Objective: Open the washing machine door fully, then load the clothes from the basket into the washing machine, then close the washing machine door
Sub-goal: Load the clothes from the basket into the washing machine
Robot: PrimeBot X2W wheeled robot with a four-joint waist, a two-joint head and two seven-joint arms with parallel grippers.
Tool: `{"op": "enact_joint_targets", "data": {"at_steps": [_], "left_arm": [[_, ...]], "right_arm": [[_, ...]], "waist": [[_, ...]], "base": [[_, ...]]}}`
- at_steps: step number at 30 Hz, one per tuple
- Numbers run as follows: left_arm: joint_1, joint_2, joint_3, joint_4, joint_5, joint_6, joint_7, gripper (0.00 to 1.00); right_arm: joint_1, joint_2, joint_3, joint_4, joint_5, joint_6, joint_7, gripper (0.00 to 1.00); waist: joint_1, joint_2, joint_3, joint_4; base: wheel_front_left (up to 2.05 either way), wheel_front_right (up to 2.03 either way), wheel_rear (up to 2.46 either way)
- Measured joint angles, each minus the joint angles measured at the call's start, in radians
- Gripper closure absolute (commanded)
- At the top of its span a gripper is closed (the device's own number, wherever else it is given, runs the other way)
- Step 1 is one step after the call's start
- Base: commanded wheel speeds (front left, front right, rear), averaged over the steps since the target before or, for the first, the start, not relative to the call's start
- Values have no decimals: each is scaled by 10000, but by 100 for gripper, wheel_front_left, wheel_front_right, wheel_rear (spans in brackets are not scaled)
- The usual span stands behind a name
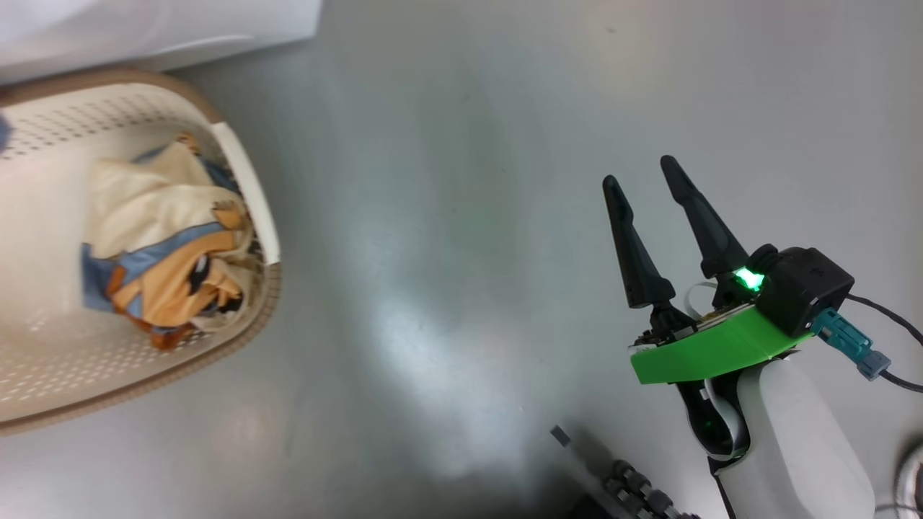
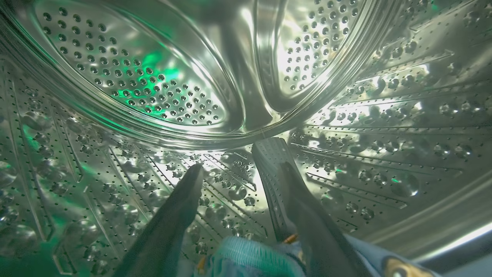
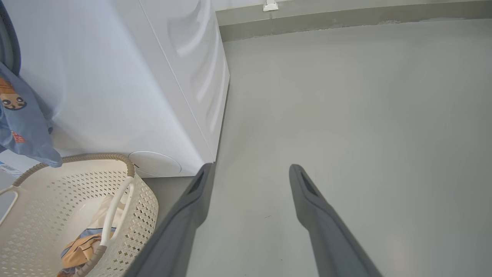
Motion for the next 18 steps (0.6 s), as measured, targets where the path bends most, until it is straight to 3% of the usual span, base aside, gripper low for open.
{"op": "enact_joint_targets", "data": {"at_steps": [18], "left_arm": [[3965,-474,1057,-2834,-472,56,-2,0]], "right_arm": [[446,-36,-403,242,-798,0,0,0]], "waist": [[0,0,-1468,1220]], "base": [[0,0,0]]}}
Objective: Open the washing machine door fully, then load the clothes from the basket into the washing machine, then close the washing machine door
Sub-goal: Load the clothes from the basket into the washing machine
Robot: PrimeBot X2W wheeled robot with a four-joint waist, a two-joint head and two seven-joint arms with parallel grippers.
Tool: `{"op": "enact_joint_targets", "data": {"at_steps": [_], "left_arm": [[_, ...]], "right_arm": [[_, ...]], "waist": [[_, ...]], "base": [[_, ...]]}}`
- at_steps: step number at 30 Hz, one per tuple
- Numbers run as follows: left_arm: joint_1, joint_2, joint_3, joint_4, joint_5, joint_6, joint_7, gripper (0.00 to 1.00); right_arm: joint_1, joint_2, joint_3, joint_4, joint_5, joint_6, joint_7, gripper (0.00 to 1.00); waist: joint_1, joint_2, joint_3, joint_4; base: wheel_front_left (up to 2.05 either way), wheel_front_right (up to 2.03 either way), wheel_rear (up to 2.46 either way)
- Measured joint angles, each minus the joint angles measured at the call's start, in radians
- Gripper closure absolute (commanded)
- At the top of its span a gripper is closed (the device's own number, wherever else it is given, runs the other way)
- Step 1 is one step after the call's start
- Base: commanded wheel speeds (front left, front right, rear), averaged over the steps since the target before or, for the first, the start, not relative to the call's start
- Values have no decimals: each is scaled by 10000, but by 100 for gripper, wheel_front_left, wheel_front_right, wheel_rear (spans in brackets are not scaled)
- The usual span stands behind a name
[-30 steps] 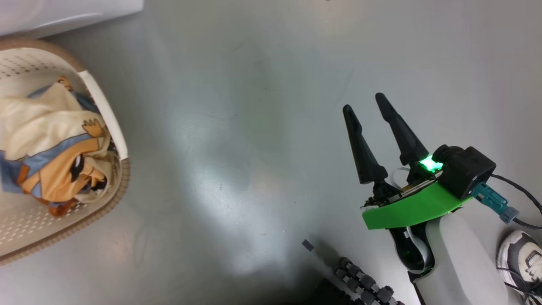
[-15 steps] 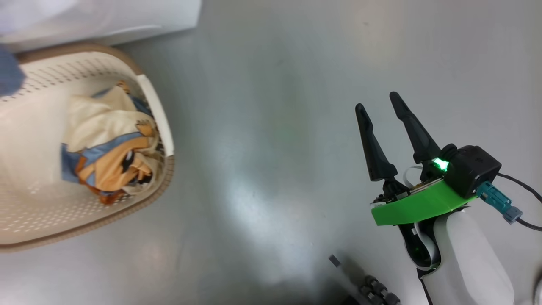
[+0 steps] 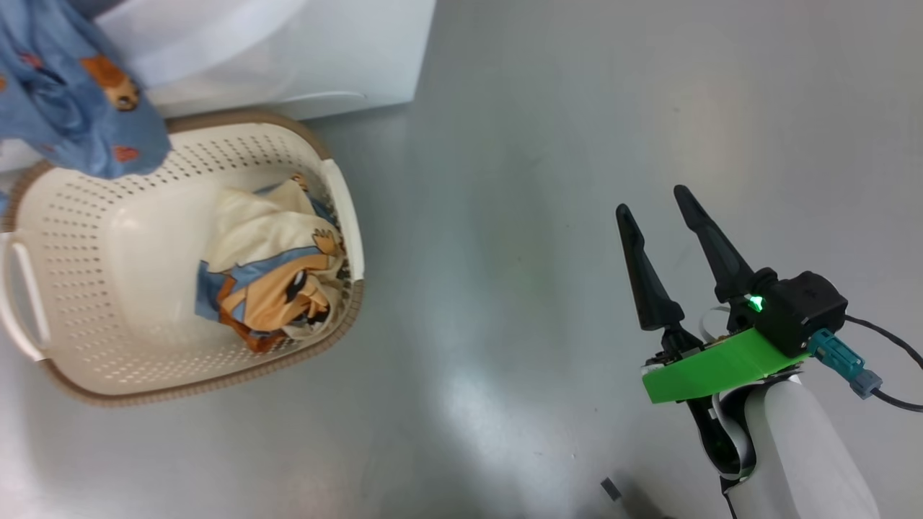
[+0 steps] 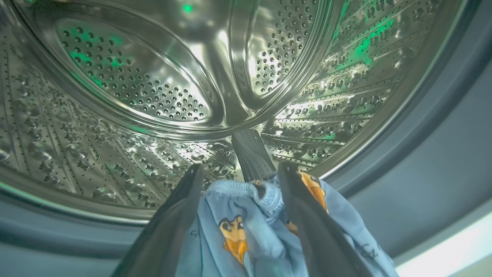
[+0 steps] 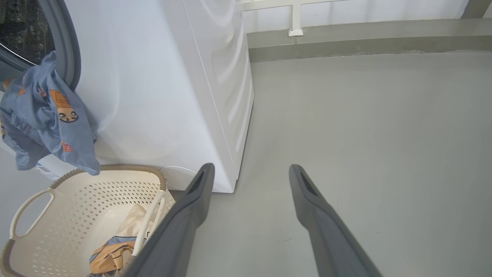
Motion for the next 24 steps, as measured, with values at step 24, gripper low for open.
{"op": "enact_joint_targets", "data": {"at_steps": [24], "left_arm": [[7192,-2339,3841,-5852,1114,1910,-2,0]], "right_arm": [[270,-12,-196,-4,-96,0,0,0]], "waist": [[0,0,-504,388]], "base": [[0,0,0]]}}
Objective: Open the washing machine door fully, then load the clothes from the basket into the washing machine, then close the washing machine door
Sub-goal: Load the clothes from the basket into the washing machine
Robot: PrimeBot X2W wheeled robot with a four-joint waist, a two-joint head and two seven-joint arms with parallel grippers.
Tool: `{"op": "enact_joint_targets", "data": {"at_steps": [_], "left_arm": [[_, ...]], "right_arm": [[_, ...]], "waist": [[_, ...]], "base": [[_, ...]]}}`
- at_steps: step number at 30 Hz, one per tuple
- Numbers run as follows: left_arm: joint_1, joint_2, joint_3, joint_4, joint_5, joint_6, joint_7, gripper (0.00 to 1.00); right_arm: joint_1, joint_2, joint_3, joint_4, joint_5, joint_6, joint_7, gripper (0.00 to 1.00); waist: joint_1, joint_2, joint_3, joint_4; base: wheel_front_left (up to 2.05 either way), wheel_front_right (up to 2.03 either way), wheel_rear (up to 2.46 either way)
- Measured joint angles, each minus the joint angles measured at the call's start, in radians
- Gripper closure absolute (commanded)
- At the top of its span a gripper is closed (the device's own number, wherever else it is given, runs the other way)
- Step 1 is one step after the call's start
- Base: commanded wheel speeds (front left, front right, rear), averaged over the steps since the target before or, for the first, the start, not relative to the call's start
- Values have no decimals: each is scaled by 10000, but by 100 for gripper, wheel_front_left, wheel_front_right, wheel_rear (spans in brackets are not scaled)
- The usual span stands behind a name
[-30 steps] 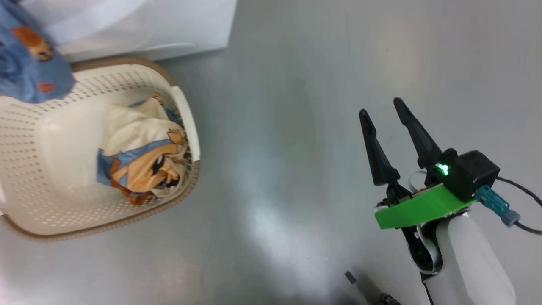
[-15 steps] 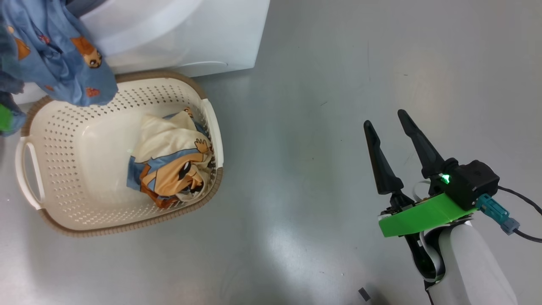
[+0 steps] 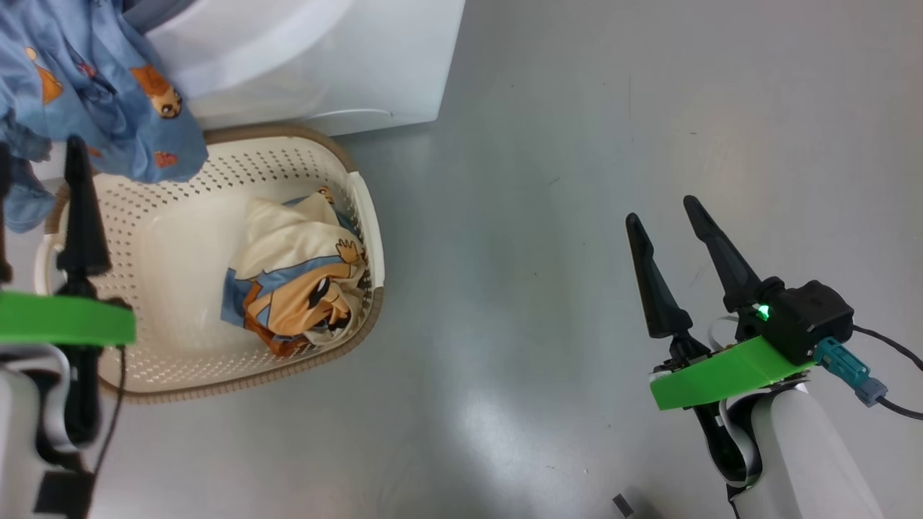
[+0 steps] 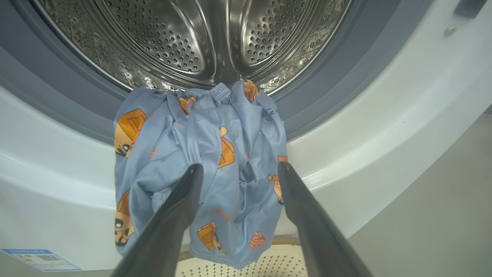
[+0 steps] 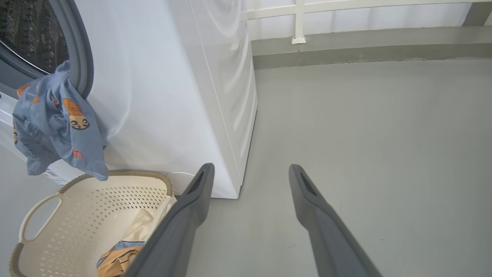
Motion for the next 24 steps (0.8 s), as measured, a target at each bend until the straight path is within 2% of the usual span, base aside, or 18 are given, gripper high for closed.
{"op": "enact_joint_targets", "data": {"at_steps": [6,12,24], "left_arm": [[758,-779,658,-391,631,-33,0,0],[1097,-1465,1135,-395,1179,-380,0,0],[1224,-2157,1946,-196,1962,-982,0,0]], "right_arm": [[22,-2,-52,8,-29,0,0,0],[28,0,-50,13,-79,0,0,0],[41,-2,-48,15,-81,0,0,0]], "waist": [[0,0,-87,57],[-1,0,-164,94],[0,0,-197,70]], "base": [[0,0,0],[0,0,0],[0,0,0]]}}
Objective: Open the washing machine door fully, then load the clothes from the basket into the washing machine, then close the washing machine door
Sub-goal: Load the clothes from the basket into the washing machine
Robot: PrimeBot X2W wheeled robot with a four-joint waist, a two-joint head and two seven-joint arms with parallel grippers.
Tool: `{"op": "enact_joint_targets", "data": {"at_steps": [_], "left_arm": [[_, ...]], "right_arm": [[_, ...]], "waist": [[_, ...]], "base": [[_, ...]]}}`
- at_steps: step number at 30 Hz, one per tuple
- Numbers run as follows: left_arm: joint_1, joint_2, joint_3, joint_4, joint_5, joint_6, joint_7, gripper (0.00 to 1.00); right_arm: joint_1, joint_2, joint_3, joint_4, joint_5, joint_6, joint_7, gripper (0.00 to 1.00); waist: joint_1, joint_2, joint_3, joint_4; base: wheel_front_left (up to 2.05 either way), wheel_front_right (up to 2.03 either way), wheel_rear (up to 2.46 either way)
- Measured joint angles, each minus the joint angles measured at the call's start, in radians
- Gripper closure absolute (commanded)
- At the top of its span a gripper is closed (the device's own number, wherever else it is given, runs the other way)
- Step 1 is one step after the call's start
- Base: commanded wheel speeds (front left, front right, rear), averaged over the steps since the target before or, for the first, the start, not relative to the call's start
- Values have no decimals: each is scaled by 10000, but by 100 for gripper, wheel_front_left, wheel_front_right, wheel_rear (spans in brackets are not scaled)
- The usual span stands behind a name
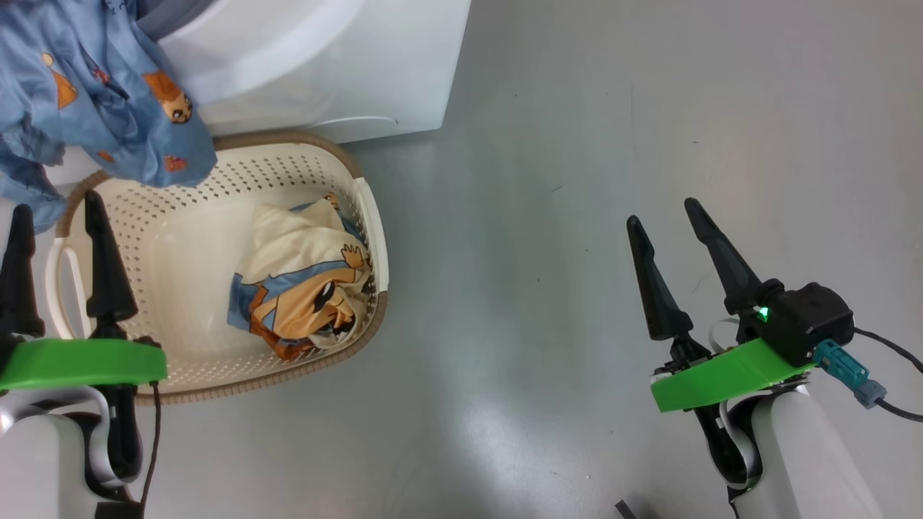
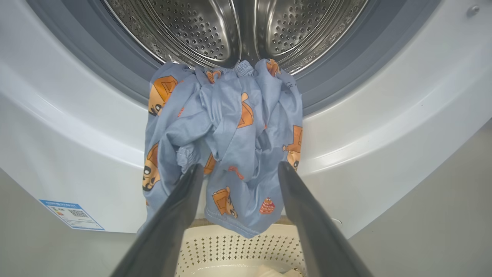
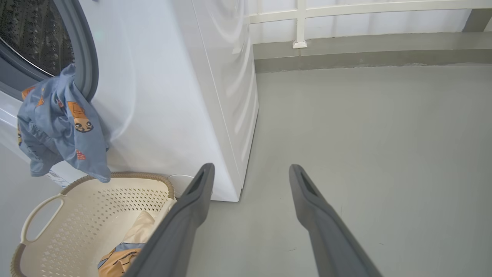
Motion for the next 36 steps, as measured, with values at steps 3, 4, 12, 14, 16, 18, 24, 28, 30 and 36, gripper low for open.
{"op": "enact_joint_targets", "data": {"at_steps": [3,4,12,14,16,18,24,28,30,36], "left_arm": [[-1,-163,157,81,182,-198,0,0],[-2,-169,188,98,236,-228,0,0],[-189,-146,301,1014,568,-265,2,0],[-437,-102,328,1350,566,-263,4,0],[-760,6,357,1668,564,-263,10,0],[-1106,125,380,1971,562,-263,25,0],[-2183,407,537,3081,466,-128,242,0],[-2874,600,635,3822,376,-86,284,0],[-3198,738,642,4174,378,-71,280,0],[-3854,972,667,5079,382,-2,209,0]], "right_arm": [[95,0,25,2,0,0,0,0],[113,0,25,2,0,0,0,0],[112,0,123,0,0,0,0,0],[109,0,171,0,2,0,0,0],[107,0,190,0,10,0,0,0],[105,0,199,0,12,0,0,0],[92,0,255,0,75,0,0,0],[68,2,328,0,98,0,0,0],[64,0,362,0,102,0,0,0],[-86,2,487,-2,182,0,0,0]], "waist": [[0,0,2,-3],[0,0,7,-8],[0,0,109,-107],[0,0,154,-142],[0,0,205,-182],[0,0,258,-225],[0,0,402,-370],[0,0,476,-485],[0,0,508,-548],[0,0,581,-707]], "base": [[0,0,0],[0,0,0],[0,0,0],[0,0,0],[0,0,0],[0,0,0],[0,0,0],[0,0,0],[0,0,0],[0,0,0]]}}
